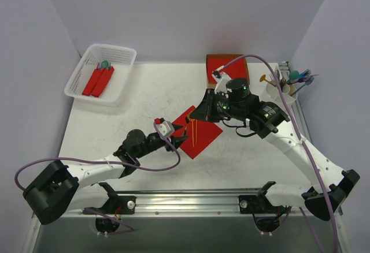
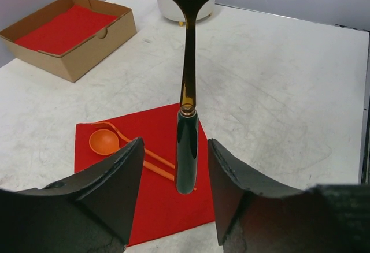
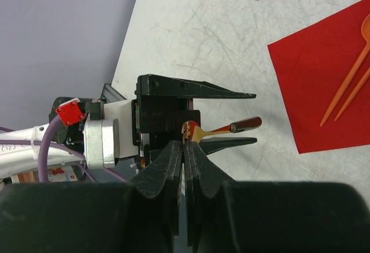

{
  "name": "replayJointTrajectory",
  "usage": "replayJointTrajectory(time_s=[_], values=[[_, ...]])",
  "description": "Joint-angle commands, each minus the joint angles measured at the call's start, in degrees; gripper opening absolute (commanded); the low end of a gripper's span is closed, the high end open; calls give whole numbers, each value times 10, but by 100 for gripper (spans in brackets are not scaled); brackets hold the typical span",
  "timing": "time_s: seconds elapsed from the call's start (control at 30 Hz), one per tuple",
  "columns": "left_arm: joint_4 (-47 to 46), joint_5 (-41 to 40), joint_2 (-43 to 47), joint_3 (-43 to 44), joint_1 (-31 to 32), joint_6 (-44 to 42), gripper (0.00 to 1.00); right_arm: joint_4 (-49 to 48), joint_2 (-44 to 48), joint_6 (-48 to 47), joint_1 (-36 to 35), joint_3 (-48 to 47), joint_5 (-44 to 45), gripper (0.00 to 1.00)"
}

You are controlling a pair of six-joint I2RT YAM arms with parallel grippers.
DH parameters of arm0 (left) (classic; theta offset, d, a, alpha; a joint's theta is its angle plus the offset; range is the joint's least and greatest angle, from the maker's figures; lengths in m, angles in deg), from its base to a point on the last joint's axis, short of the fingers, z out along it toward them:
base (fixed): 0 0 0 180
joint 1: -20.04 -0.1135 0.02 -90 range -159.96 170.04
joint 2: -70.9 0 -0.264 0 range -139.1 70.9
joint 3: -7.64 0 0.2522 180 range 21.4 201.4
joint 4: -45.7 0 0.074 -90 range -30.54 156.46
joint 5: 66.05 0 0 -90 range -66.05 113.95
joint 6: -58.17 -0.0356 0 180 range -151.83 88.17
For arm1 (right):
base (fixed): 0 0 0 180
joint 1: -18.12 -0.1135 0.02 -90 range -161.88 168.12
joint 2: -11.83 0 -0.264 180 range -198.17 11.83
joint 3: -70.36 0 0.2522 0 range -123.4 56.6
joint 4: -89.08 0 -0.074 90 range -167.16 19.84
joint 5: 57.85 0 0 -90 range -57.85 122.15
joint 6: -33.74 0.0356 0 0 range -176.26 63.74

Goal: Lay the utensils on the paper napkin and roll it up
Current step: Place the utensils on the napkin.

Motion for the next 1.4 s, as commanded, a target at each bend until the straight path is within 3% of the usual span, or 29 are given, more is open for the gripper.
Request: replayJointTrajectory(time_s=[0.0, 0.07, 0.23, 0.3, 0.37, 0.4, 0.47, 0.5, 0.7, 0.83, 0.97, 1.13, 1.37], values=[[-6, 10, -2, 27, 3, -6, 56, -34, 0, 3, -7, 1, -11, 0], [-4, 9, 1, 28, 3, -8, 50, -43, 1, 4, -8, 7, -25, 0], [34, 1, -7, 53, 3, 5, 3, -48, -3, -1, -7, 15, -25, 0], [49, 4, -10, 57, 3, 5, 3, -59, -3, -1, -8, 20, -23, 0], [47, 8, -12, 58, 3, 26, 2, -64, -1, 0, -3, 23, -3, 7], [46, 5, -12, 59, 2, 31, 2, -62, -1, 1, 0, 20, 8, 27], [49, -8, -14, 62, 2, 60, 2, -67, 8, 0, 12, 14, 43, 40], [54, -16, -14, 66, 2, 74, 2, -69, 13, 0, 19, 12, 54, 51], [250, -62, -47, 180, -7, 220, 2, -69, 61, 3, 115, 31, 95, 52], [323, -51, -99, 231, -15, 313, 2, -58, 70, -8, 135, 58, 122, 50], [394, -37, -151, 287, -19, 349, 2, -45, 63, -24, 138, 83, 141, 49], [386, -9, -222, 307, -34, 401, 2, -51, 68, -36, 149, 119, 153, 49], [423, 5, -312, 358, -45, 409, 2, -68, 48, -49, 165, 155, 138, 48]])
